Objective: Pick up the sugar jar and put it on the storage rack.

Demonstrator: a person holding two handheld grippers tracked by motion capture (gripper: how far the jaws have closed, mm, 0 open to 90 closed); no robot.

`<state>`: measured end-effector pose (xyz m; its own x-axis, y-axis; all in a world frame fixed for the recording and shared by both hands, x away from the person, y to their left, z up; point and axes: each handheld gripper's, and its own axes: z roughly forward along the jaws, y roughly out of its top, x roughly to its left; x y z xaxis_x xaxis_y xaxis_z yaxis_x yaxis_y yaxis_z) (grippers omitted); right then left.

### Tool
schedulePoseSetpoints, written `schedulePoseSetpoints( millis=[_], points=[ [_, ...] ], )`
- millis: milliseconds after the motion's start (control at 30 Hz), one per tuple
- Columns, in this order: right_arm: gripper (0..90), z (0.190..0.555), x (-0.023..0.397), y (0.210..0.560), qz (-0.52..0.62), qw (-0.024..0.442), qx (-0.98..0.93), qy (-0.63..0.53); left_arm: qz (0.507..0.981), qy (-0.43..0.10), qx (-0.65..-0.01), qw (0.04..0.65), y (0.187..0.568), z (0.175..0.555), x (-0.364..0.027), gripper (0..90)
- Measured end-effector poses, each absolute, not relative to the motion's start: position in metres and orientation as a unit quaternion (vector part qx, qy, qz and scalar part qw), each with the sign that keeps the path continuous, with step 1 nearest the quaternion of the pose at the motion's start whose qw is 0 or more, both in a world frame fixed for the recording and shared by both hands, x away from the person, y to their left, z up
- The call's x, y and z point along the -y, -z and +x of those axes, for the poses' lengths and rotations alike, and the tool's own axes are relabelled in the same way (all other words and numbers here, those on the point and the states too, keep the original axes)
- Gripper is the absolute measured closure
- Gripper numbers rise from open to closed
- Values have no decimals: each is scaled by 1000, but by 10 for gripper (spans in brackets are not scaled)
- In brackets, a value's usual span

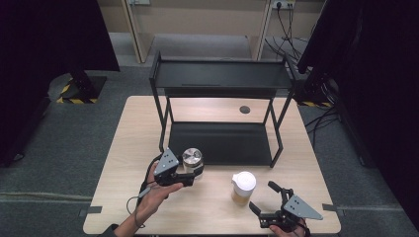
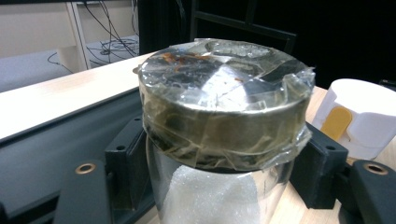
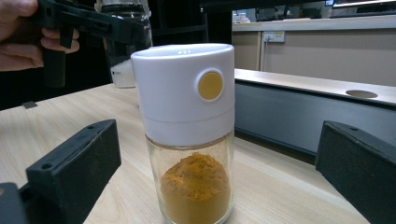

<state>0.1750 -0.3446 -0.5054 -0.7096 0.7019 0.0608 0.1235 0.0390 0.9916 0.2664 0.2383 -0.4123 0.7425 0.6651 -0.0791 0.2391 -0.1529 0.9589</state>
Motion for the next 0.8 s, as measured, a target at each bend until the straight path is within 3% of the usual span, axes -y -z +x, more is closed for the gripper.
schedulePoseSetpoints(
  millis=[800],
  points=[
    [4, 175, 345, 505, 303, 232, -682, -624, 742, -179, -306, 568, 331, 282, -253, 308]
  ],
)
